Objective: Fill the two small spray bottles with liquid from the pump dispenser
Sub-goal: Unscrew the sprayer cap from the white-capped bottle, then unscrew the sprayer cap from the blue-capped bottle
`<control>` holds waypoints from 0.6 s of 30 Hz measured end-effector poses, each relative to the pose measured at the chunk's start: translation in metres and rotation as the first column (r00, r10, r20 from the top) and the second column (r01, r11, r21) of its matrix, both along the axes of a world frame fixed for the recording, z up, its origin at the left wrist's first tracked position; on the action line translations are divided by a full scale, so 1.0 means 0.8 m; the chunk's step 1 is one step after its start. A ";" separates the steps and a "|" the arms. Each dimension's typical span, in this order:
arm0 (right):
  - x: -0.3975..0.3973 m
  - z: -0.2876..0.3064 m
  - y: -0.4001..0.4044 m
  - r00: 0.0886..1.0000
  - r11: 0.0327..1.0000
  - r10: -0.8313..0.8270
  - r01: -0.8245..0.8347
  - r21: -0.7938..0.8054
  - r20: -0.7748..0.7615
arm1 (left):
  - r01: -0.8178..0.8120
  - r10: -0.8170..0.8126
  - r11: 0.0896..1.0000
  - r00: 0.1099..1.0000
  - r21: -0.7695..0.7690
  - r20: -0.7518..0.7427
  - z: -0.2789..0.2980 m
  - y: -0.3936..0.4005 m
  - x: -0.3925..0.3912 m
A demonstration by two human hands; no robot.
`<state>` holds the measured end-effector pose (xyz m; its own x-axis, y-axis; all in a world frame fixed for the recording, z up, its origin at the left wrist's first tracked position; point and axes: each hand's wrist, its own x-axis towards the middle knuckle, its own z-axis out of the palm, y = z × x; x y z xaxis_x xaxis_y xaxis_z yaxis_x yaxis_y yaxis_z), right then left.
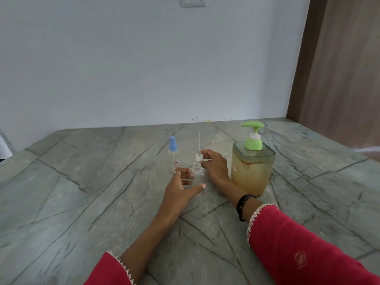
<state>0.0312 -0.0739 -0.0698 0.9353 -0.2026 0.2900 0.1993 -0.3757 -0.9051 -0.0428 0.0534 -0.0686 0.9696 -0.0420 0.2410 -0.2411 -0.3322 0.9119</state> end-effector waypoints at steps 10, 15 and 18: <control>-0.035 0.008 -0.010 0.990 0.998 0.062 -0.064 -0.006 -0.123 | -0.008 0.011 0.999 0.998 -0.046 0.057 0.003 -0.003 0.001; -0.076 0.001 -0.015 0.979 0.979 0.203 -0.203 -0.031 0.004 | -0.019 0.043 0.971 0.994 -0.237 0.099 0.012 -0.001 -0.006; -0.092 0.000 -0.016 0.968 0.980 0.194 -0.183 -0.080 0.159 | -0.111 0.151 0.939 0.983 -0.324 0.101 0.008 0.007 0.000</control>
